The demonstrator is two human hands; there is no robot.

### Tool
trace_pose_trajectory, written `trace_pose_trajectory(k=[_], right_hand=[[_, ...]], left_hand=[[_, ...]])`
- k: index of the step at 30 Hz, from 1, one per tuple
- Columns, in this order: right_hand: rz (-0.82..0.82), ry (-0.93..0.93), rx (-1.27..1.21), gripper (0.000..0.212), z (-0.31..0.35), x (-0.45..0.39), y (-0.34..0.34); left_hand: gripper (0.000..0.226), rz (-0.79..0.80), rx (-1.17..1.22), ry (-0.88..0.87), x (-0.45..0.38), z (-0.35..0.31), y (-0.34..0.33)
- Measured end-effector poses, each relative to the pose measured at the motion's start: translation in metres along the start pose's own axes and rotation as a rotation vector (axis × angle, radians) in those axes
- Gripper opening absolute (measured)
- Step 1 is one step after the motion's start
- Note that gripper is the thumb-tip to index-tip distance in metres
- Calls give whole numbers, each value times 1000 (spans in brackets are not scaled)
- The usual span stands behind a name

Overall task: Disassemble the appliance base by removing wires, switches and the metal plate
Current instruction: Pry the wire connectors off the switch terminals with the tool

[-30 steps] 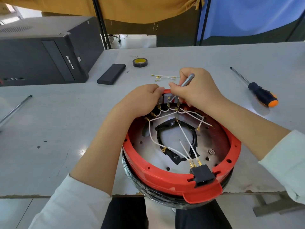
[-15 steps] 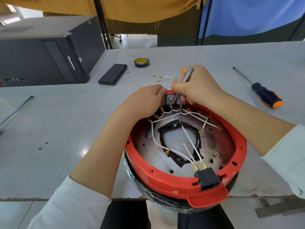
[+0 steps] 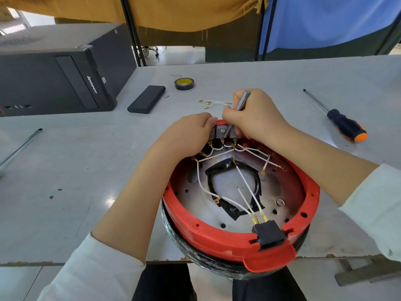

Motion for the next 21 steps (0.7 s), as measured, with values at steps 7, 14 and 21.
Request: trace_pose_trajectory(k=[7, 14, 21], right_hand=[[-92, 101, 105, 37, 8, 9, 4], [-61, 404, 332, 40, 42, 30, -5], [15, 363, 367, 38, 36, 27, -13]], left_hand=[[37, 14, 62, -11, -2, 1, 1], [43, 14, 63, -19, 4, -2, 1], [41, -20, 38, -42, 3, -3, 3]])
Point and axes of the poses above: each hand's wrist, its own x-axis away from the middle knuckle, its own y-axis out of the back of the hand, z = x × y, the point moved 8 cm from there along -x, towards the middle knuckle, and after that the axes turned 4 degrees about z, right-handed, at the moved point
